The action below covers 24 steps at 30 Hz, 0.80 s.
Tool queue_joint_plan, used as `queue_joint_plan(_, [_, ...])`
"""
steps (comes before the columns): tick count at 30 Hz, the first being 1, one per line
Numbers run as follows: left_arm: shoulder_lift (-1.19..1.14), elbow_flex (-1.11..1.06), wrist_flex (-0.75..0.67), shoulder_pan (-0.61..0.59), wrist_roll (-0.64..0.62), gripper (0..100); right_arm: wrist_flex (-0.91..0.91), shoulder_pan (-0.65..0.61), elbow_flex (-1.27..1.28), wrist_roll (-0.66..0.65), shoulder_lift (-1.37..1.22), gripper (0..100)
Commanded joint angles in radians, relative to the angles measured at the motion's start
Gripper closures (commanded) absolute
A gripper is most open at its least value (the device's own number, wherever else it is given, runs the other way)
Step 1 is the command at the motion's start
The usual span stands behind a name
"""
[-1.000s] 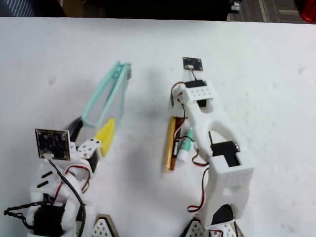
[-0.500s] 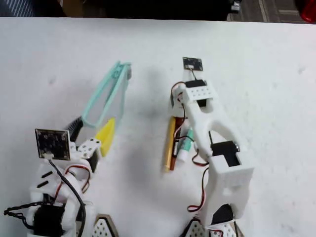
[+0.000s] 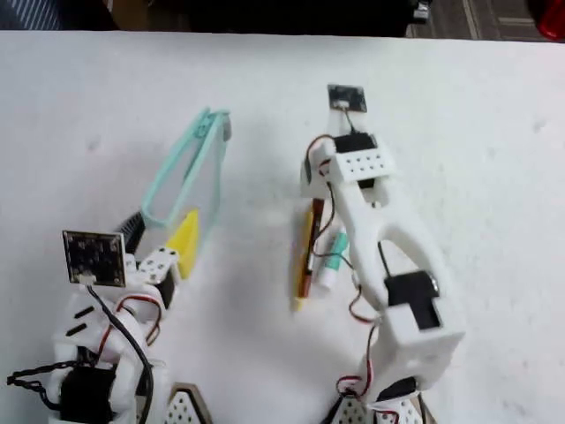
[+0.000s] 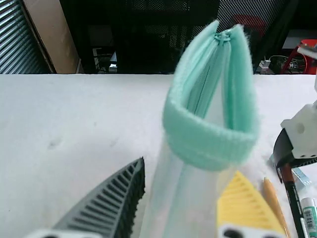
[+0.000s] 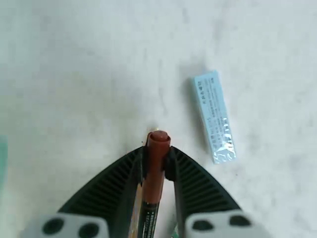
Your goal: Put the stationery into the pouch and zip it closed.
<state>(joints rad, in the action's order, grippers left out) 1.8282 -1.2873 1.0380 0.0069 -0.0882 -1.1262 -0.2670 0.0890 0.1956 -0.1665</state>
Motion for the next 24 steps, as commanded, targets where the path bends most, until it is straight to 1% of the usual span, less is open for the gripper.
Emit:
queue_joint_plan(1, [0.001,0.011,-0.031,-0.001,-0.011,77,-0.008,-0.008,-0.028,-0.003,0.189,98.1])
queue_joint_plan(8, [0.001,0.011,-0.031,-0.001,-0.011,77,-0.008,-0.010,-0.028,-0.005,0.538,98.2])
queue_joint_plan(10, [0.001,0.011,-0.031,-0.001,-0.011,77,-0.008,-0.027,-0.028,-0.005,0.639,98.2])
queue_joint_plan(13, [0.001,0.011,-0.031,-0.001,-0.011,77,-0.004,-0.074,-0.028,-0.005,0.774,98.2])
queue_joint_plan(17, [0.001,0.011,-0.031,-0.001,-0.011,77,0.001,-0.173,-0.029,-0.005,0.915,98.2])
queue_joint_plan(20, [0.001,0.011,-0.031,-0.001,-0.011,77,0.031,-0.243,-0.029,-0.005,0.981,98.2])
queue_joint_plan(24, [0.001,0.011,-0.031,-0.001,-0.009,77,0.074,-0.286,-0.029,-0.005,1.026,98.2])
